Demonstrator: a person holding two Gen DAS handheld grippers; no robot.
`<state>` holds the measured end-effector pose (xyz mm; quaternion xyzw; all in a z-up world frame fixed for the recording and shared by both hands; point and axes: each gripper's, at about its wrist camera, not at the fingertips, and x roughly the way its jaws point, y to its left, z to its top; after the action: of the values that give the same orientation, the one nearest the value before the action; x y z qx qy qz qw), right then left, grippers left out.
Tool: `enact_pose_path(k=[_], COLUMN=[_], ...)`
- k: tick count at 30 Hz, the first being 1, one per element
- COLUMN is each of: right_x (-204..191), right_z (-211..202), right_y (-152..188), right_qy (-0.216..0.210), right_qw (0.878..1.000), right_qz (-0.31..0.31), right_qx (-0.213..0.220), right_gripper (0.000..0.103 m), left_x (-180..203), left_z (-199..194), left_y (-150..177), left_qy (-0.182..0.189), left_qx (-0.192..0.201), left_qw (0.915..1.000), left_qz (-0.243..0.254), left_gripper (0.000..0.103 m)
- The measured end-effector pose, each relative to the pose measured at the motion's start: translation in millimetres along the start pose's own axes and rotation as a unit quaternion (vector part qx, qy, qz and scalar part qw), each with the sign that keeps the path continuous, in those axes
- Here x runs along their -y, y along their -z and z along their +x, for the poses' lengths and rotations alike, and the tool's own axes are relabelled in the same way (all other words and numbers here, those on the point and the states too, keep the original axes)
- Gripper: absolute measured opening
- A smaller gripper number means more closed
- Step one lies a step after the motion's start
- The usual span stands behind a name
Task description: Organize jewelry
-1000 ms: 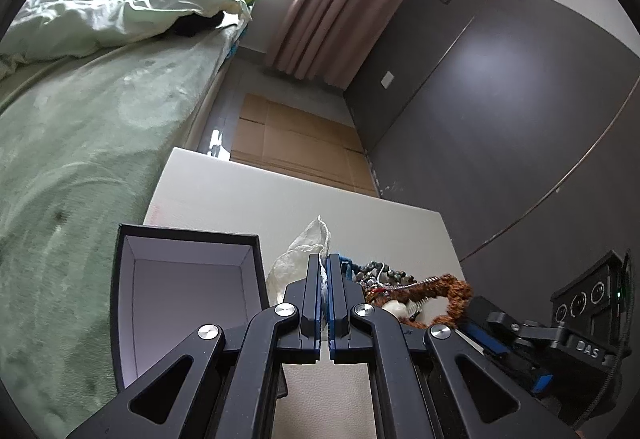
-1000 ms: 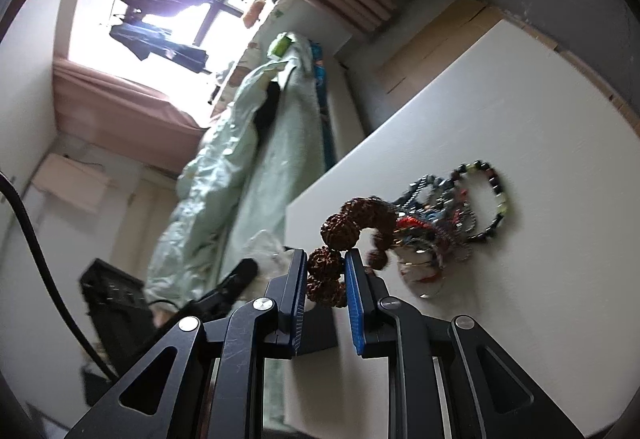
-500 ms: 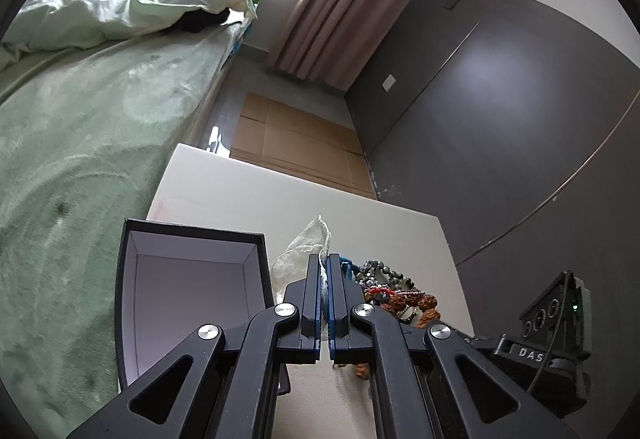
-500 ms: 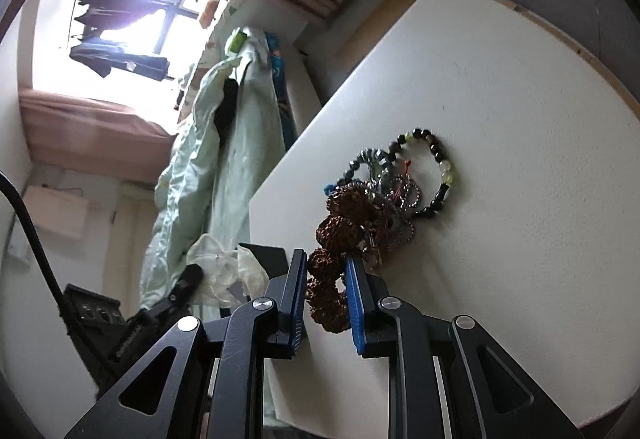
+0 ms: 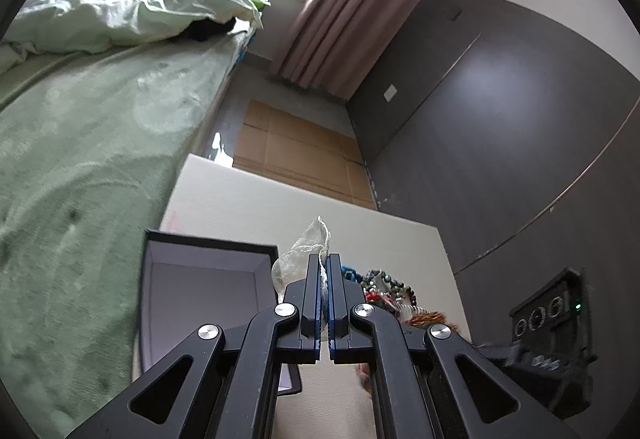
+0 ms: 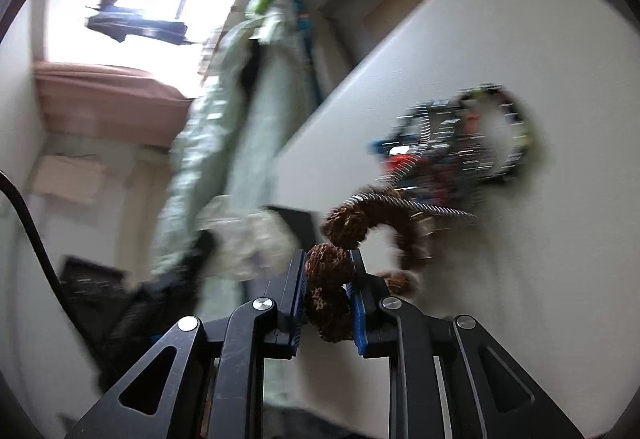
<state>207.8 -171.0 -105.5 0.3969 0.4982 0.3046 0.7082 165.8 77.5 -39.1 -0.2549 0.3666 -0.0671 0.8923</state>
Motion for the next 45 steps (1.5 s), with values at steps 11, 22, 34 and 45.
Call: enact_pose_path(k=[11,22,34,45], right_x=[-65.7,-102.6,-89.3,-96.2], right_z=[5.4,25.2,72.7,94.5], right_y=[-12.3,-30.0,-9.7,7.8], right_qy=[-0.076,-0.059,-0.047,0.004], right_qw=[0.996,0.994,0.993,0.988], right_qz=[-0.044,-0.092,-0.072,-0.099], right_qx=[-0.019,-0.024,-0.077,-0.122], right_gripper=[0.021,0.021,0.021,0.059], left_x=[-20.7,-30.8,-65.9,-80.9], left_z=[-24.2,-15.6,-50.7,-68.7], left_y=[-10.1,-12.0,-8.8,-5.7], left_qy=[-0.006,-0.026,-0.063,-0.086], left_qx=[0.032,-0.003,0.049,0.064], left_qw=[0.999,0.9989,0.9911,0.9874], left_qz=[-0.03,-0.038,-0.107,-0.117], left_gripper=[0.001,0.004,0.072,0.072])
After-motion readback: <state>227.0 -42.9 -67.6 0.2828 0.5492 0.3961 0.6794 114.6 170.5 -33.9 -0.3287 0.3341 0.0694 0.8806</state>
